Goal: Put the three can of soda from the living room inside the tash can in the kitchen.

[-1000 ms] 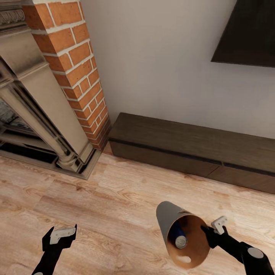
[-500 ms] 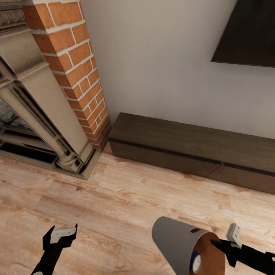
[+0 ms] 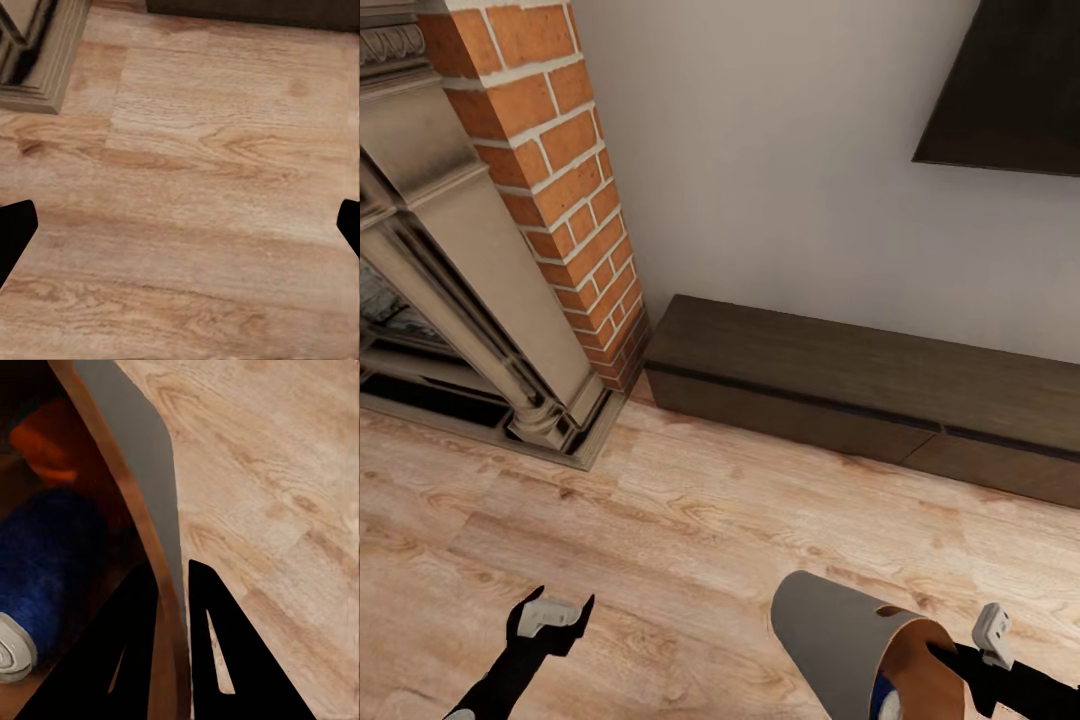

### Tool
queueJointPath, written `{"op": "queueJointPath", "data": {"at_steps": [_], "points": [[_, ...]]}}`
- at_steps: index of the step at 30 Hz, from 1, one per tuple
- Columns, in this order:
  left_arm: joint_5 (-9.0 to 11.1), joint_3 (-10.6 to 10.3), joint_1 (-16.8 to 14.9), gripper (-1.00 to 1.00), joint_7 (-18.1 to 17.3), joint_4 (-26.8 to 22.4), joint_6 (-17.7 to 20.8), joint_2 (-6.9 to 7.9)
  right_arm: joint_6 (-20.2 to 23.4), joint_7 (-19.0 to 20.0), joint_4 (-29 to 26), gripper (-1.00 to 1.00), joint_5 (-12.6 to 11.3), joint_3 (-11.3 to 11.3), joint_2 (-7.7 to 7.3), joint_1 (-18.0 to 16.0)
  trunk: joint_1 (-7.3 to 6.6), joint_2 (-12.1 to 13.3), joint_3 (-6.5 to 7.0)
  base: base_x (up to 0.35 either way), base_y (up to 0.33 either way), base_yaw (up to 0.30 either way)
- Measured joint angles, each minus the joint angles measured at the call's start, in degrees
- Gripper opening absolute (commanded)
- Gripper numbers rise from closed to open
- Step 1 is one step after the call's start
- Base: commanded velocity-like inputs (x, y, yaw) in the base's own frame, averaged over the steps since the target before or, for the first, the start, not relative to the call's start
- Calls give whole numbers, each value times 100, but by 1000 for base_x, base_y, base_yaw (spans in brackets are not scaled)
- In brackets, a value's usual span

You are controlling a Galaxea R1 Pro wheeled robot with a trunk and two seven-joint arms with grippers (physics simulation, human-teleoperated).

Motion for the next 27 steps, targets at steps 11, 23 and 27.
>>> {"op": "queueJointPath", "data": {"at_steps": [11, 23, 27], "points": [[-7, -87, 39, 100, -1962, -376, 557, 33, -22, -194, 7, -100, -7, -10, 12, 1, 0, 0, 0, 0, 0, 0], [-10, -89, 54, 100, -2050, -383, 555, 27, -18, -457, 7, -100, -7, -8, 43, 1, 0, 0, 0, 0, 0, 56], [-10, -91, 54, 100, -2049, -382, 559, 26, -14, -495, 8, -100, -9, -5, 50, 1, 0, 0, 0, 0, 0, 228]]}}
